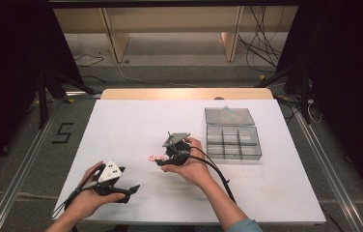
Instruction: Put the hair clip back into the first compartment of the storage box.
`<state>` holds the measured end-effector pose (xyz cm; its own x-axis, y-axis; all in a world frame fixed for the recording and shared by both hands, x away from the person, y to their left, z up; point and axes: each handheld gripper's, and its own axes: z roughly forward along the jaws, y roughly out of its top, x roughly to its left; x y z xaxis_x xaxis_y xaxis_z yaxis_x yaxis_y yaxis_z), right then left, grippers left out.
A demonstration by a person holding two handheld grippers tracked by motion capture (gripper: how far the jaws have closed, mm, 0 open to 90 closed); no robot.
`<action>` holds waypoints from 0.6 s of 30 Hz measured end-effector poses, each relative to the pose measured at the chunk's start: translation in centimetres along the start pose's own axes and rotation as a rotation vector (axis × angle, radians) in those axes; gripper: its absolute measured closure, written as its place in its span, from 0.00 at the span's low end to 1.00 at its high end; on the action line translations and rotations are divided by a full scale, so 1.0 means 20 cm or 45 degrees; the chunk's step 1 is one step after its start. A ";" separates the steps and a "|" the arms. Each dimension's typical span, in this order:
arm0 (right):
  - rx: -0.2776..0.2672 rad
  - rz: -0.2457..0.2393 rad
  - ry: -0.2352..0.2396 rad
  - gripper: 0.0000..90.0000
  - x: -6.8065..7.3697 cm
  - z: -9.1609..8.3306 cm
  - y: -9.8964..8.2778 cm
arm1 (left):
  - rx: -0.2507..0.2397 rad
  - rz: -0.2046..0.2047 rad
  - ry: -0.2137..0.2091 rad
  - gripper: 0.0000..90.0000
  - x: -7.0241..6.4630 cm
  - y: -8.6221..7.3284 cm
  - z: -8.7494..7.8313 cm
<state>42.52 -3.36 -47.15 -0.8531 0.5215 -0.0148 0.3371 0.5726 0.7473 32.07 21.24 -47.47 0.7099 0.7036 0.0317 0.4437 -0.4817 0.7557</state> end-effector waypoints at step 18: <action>0.073 0.043 0.021 0.46 -0.03 0.17 0.06 | -0.011 -0.005 0.003 0.18 0.00 0.00 0.00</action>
<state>44.88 -0.81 -48.51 -0.8473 0.5308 0.0207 0.3874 0.5906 0.7079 32.07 21.31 -47.42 0.7070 0.7066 0.0303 0.4417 -0.4746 0.7613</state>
